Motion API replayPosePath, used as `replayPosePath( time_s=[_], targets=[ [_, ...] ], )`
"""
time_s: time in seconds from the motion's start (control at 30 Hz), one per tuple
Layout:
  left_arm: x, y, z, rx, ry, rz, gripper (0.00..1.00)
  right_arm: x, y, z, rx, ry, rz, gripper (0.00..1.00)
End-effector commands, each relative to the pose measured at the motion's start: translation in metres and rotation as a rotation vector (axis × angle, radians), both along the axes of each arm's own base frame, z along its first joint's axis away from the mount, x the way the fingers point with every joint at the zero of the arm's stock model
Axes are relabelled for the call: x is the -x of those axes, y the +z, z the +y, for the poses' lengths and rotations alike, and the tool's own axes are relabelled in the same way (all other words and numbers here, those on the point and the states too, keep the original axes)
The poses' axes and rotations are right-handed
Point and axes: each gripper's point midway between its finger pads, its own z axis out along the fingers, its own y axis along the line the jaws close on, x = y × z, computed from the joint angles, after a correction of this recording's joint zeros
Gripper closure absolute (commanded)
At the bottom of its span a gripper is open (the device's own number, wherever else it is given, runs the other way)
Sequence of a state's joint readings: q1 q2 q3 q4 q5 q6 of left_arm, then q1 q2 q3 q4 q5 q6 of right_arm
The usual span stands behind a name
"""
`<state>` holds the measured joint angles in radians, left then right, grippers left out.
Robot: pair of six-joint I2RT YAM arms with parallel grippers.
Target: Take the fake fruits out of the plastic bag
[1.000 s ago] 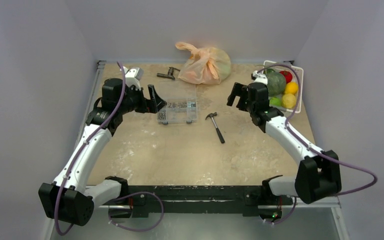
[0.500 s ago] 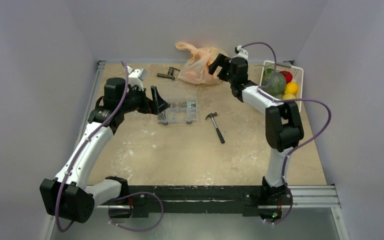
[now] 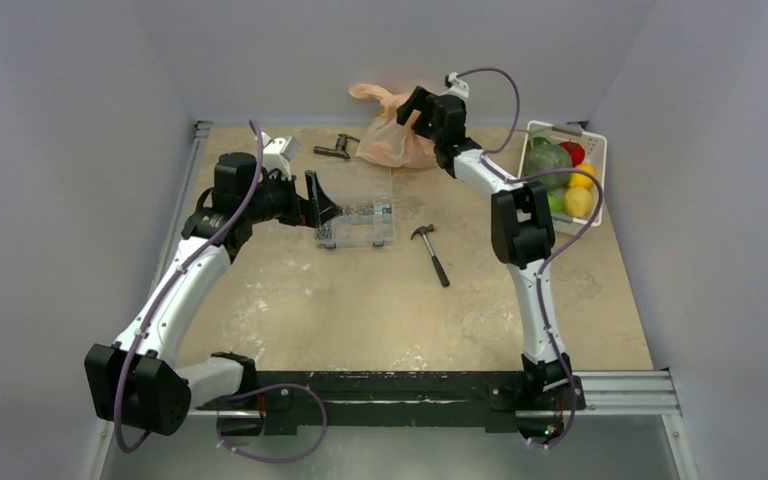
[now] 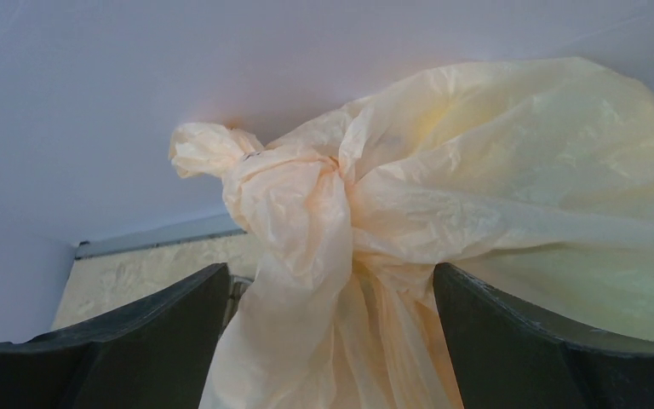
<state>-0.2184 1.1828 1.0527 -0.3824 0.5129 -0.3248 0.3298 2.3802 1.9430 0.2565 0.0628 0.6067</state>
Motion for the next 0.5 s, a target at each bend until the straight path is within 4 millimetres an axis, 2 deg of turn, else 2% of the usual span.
replayPosePath(
  time_s=[0.0, 0.1, 0.2, 0.3, 0.33, 0.47],
  targets=[
    [-0.008, 0.021, -0.005, 0.005, -0.024, -0.079, 0.03, -0.022, 0.013, 0.0, 0.017, -0.132, 0.003, 0.17],
    [-0.009, 0.019, -0.004, -0.005, -0.021, -0.073, 0.03, -0.028, 0.009, 0.0, 0.024, -0.143, 0.007, 0.46],
    [-0.01, 0.017, -0.002, -0.013, -0.017, -0.073, 0.03, -0.021, 0.014, -0.007, 0.051, -0.156, 0.016, 0.73],
    [-0.009, 0.018, -0.003, -0.011, -0.019, -0.075, 0.04, -0.004, 0.042, -0.025, 0.094, -0.194, -0.03, 0.97],
    [-0.009, 0.018, -0.003, -0.011, -0.019, -0.073, 0.04, 0.003, 0.05, -0.035, 0.111, -0.218, -0.032, 1.0],
    [-0.008, 0.02, -0.005, -0.001, -0.027, -0.076, 0.04, 0.04, 0.07, -0.056, 0.133, -0.209, -0.024, 1.0]
  ],
)
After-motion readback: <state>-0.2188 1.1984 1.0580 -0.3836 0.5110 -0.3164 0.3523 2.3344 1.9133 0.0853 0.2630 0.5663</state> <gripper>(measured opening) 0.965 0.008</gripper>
